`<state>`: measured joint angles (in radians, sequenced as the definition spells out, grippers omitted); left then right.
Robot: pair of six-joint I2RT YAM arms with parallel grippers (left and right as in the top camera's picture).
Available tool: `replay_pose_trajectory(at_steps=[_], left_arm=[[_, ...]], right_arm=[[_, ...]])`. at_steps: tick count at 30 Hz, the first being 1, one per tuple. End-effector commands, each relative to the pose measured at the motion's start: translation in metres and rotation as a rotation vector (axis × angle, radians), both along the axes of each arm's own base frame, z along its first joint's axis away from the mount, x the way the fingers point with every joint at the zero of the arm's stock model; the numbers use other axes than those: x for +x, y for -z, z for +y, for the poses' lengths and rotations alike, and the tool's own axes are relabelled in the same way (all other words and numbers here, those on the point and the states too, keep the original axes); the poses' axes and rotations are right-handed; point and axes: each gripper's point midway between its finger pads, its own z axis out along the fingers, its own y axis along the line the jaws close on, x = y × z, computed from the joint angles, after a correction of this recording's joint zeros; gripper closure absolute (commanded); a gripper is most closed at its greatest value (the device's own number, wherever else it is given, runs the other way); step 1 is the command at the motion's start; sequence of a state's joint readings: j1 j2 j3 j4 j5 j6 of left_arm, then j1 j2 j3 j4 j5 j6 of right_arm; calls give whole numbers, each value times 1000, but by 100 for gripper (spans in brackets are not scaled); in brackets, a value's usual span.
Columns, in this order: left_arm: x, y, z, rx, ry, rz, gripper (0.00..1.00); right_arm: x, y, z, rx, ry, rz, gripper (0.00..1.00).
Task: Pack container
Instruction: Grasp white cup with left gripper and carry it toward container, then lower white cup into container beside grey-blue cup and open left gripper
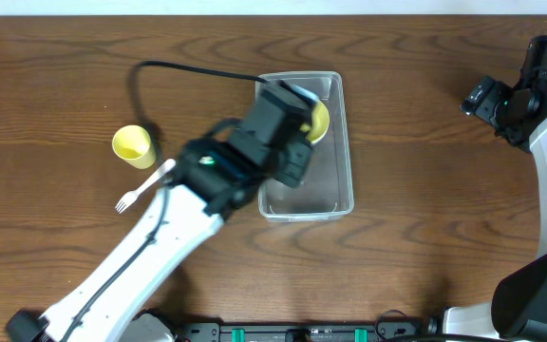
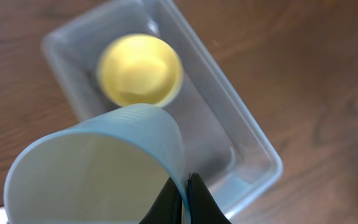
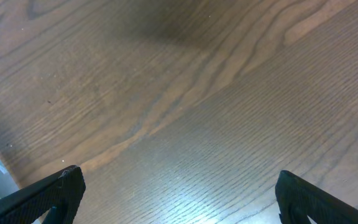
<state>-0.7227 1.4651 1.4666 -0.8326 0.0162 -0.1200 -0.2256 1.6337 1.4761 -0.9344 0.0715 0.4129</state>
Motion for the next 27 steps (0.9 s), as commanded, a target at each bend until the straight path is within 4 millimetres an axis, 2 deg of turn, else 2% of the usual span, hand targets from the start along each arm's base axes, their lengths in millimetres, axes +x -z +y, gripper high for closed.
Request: replay_pose_trajectory(at_steps=[1,10,19,23,27], left_arm=[[-8,24,-20,55,69,42,94],[-15,90,-62,151,153,135,94],[1,117,-84,168,209,96,95],[13,129,-78,228,168,64,94],[17,137,-74,262,152,60,92]], right_arm=[[0,2,-1,-1,5,6,1],[0,2,-2,-1,5,6,1],[0,2,-1,-1,5,6,1],[0,2,-1,-1,5,6,1],[0,2,-2,-1,5,7,1]])
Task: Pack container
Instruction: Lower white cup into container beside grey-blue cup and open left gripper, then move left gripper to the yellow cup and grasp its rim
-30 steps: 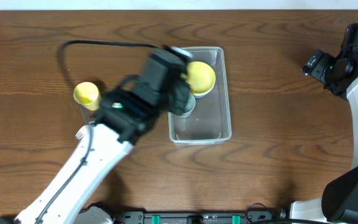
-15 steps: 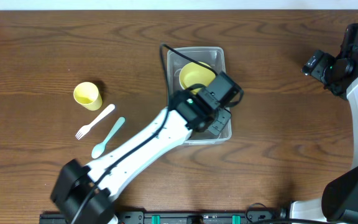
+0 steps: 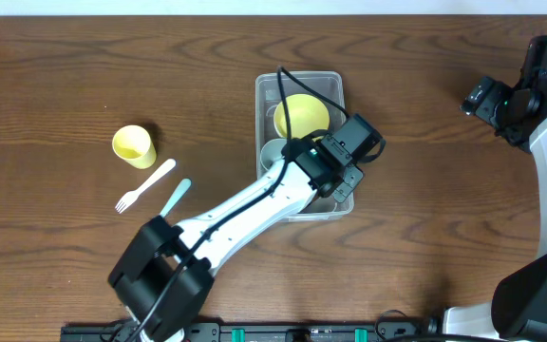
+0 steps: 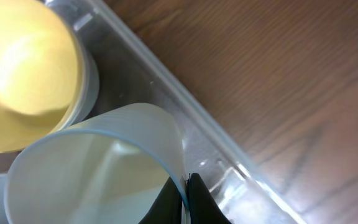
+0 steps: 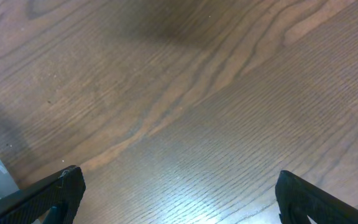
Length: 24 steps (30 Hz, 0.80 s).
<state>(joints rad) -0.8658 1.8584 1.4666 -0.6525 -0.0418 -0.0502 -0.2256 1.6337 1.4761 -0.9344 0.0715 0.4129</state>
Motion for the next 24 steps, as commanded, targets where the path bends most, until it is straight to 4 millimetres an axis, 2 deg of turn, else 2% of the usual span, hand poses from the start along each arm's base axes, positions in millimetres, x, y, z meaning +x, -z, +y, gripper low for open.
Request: replay_pose_trajectory(at_steps=[1,2,3,11,14,17,19,22,24], left_arm=[[8,3,7,45,-14,-36,85],[8,3,7,45,-14,-36,75],[8,3,6,45,-14,-37,71],[12,0,7,38,-23,-52,69],[17,-12,10,28,-38,-82,65],[23,-49,20,-12,-66,-134,65],[27,-81,32,-42,-100,-175,65],[40,-130,72,-69,-224,-269,61],[51,-155,111,-69,-323,-327,59]], right_arm=[[0,2,-1,-1,5,6,1],[0,2,-1,-1,5,6,1],[0,2,-1,-1,5,6,1],[0,2,-1,-1,5,6,1],[0,2,-2,-1,5,7,1],[0,2,-2,-1,5,7,1],[0,2,-2,-1,5,7,1],[0,2,-1,-1,5,6,1],[0,2,-1,-1,5,6,1]])
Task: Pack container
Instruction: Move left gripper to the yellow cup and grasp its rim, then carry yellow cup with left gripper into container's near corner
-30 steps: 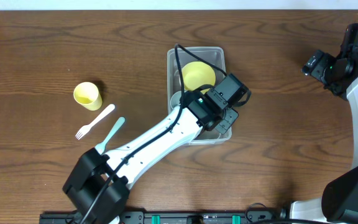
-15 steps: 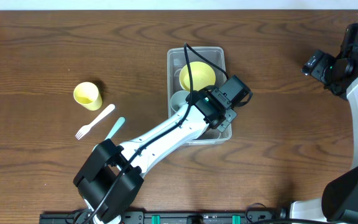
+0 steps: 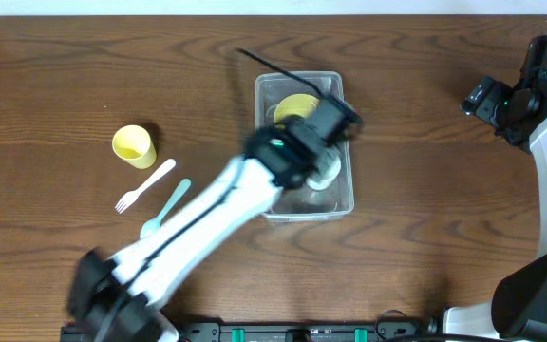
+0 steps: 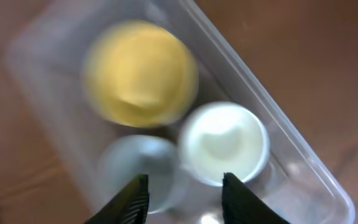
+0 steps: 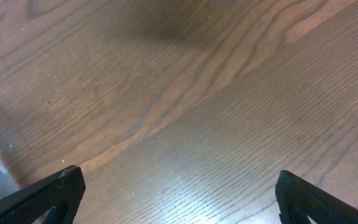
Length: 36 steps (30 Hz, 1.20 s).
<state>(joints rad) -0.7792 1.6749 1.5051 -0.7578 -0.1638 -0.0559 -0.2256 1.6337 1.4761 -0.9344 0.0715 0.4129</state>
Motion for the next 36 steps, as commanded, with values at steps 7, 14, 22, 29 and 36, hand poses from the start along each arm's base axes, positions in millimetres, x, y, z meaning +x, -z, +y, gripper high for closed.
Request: replay_pose_trajectory(at_steps=[7,14,22,29,36], left_arm=[[58,-75,204,2,-549,-143,56],[69,-9,282,-63,-727,118,56],[66,73,295,-41,-768,381,57],[54,118,295,4,-801,529,57],[50,142,296,26,-808,592,57]], right_arm=[[0,2,-1,-1,5,6,1],[0,2,-1,-1,5,6,1],[0,2,-1,-1,5,6,1],[0,2,-2,-1,5,6,1],[0,2,-2,-1,5,7,1]])
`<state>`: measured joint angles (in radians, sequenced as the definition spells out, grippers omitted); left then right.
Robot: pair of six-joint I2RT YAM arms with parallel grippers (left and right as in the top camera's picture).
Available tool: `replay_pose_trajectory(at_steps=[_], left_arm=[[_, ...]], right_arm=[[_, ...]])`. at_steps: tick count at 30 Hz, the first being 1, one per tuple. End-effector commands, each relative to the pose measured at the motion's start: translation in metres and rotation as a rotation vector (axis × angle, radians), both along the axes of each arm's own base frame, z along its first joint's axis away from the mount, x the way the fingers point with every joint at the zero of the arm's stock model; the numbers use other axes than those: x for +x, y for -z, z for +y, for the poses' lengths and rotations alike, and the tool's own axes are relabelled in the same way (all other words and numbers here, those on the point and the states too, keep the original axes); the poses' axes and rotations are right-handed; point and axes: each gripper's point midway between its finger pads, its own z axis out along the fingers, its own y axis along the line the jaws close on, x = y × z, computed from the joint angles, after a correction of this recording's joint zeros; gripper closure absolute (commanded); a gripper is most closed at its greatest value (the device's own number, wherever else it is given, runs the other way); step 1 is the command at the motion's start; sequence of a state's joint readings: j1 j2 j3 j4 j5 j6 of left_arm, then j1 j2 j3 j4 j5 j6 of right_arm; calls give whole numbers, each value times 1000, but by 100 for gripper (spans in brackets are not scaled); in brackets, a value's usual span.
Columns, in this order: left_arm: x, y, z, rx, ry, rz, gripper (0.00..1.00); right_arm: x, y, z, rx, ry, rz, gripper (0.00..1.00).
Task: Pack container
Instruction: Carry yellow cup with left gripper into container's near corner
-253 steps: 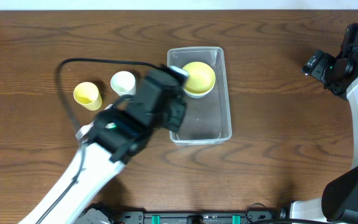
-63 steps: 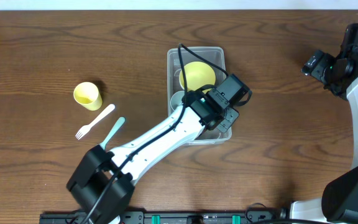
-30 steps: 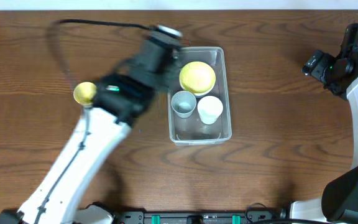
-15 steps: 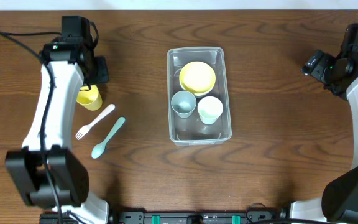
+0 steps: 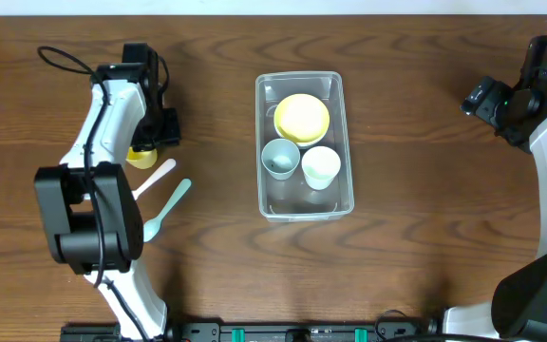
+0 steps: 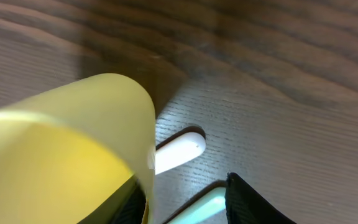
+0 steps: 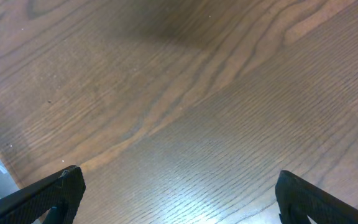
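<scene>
A clear plastic container [image 5: 258,142] holds a yellow bowl [image 5: 301,116], a pale blue cup [image 5: 280,157] and a white cup [image 5: 320,166]. At the far left a yellow cup [image 5: 139,156] stands on the table. My left gripper [image 5: 150,141] is right over it and open. In the left wrist view the yellow cup [image 6: 61,149] fills the left side, its wall against the left finger of my left gripper [image 6: 185,194]. A white fork [image 5: 148,182] and a teal spoon [image 5: 167,206] lie beside the cup. My right gripper [image 7: 179,186] is open over bare wood.
The fork's handle end [image 6: 180,148] and the spoon [image 6: 199,208] lie between and just beyond the left fingers. The right arm [image 5: 539,104] stays at the table's right edge. Dark wooden table [image 5: 425,209] all round.
My left gripper was open above the container and is now at the far left, at the yellow cup. The blue cup stands in the container. The right arm has not moved.
My left gripper held the blue cup above the container with the yellow bowl. Then it had the cup low inside, beside the bowl. Then it was open above the container, the blue cup standing beside a white cup. Now it is at the yellow cup.
</scene>
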<state>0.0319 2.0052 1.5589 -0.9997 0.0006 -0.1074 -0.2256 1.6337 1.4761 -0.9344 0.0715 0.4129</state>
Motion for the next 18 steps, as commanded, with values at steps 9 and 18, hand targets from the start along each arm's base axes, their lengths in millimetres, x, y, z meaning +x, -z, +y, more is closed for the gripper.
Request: replay_pose_trajectory(at_steps=[9,18], left_arm=[[-2,8,0,-8,-27,14,94],[-7,5,0,-10,-31,27,94]], right_arm=[[0,2,-1,-1,5,6,1],[0,2,-2,-1,5,7,1]])
